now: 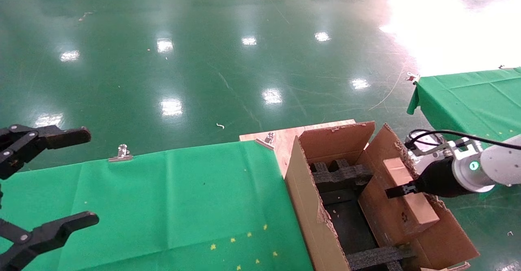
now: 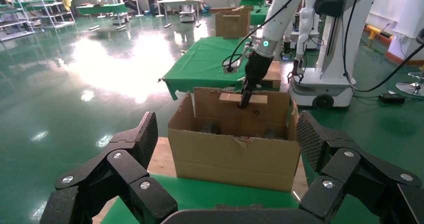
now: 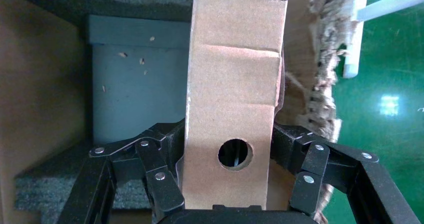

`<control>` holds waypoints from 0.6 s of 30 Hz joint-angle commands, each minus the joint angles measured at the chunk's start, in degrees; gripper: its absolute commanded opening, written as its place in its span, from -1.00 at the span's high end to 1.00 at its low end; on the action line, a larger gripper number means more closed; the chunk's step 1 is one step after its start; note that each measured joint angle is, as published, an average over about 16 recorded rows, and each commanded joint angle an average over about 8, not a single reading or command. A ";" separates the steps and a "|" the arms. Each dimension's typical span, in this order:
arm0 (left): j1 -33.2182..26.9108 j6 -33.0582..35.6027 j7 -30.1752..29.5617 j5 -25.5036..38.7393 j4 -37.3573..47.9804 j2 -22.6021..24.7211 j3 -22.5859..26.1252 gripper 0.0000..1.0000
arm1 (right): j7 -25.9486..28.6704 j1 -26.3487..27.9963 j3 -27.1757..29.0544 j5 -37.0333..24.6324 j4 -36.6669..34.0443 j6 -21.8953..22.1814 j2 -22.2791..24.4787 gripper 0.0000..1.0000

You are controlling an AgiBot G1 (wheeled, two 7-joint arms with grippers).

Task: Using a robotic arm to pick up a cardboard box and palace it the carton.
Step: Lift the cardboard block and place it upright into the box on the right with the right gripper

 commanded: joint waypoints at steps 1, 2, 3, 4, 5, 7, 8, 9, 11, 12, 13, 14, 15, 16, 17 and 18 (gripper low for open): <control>0.00 0.00 0.00 0.00 0.00 0.00 0.00 -1.00 | -0.45 -1.08 -0.07 0.84 -1.31 0.42 -0.79 1.00; 0.00 0.00 0.00 0.00 0.00 0.00 0.00 -1.00 | -0.69 -1.65 -0.06 1.27 -2.18 0.61 -1.28 1.00; 0.00 0.00 0.00 0.00 0.00 0.00 0.00 -1.00 | -0.92 -2.22 -0.06 1.70 -3.05 0.79 -1.77 1.00; 0.00 0.00 0.00 0.00 0.00 0.00 0.00 -1.00 | -1.16 -2.78 -0.04 2.12 -3.93 0.95 -2.26 1.00; 0.00 0.00 0.00 0.00 0.00 0.00 0.00 -1.00 | -1.40 -3.37 -0.02 2.56 -4.85 1.11 -2.78 1.00; 0.00 0.00 0.00 0.00 0.00 0.00 0.00 -1.00 | -1.94 -4.54 0.04 3.42 -6.61 1.39 -3.82 1.00; 0.00 0.00 0.00 0.00 0.00 0.00 0.00 -1.00 | -2.25 -5.12 0.08 3.84 -7.45 1.51 -4.34 1.00; 0.00 0.00 0.00 0.00 0.00 0.00 0.00 -1.00 | -2.59 -5.67 0.12 4.24 -8.22 1.62 -4.83 1.00; 0.00 0.00 0.00 0.00 0.00 0.00 0.00 -1.00 | -3.32 -6.76 0.23 5.04 -9.75 1.79 -5.78 1.00; 0.00 0.00 0.00 0.00 0.00 0.00 0.00 -1.00 | -3.70 -7.29 0.29 5.43 -10.49 1.86 -6.23 1.00; 0.00 0.00 0.00 0.00 0.00 0.00 0.00 -1.00 | -4.11 -7.78 0.35 5.80 -11.19 1.89 -6.65 1.00; 0.00 0.00 0.00 0.00 0.00 0.00 0.00 -1.00 | -4.53 -8.26 0.41 6.15 -11.86 1.89 -7.05 1.00; 0.00 0.00 0.00 0.00 0.00 0.00 0.00 -1.00 | -4.93 -8.70 0.47 6.48 -12.49 1.87 -7.41 1.00; 0.00 0.00 0.00 0.00 0.00 0.00 0.00 -1.00 | -5.35 -9.14 0.53 6.81 -13.14 1.84 -7.77 1.00; 0.00 0.00 0.00 0.00 0.00 0.00 0.00 -1.00 | -5.76 -9.57 0.58 7.13 -13.77 1.79 -8.11 1.00; 0.00 0.00 0.00 0.00 0.00 0.00 0.00 -1.00 | -6.14 -9.98 0.63 7.42 -14.37 1.73 -8.44 1.00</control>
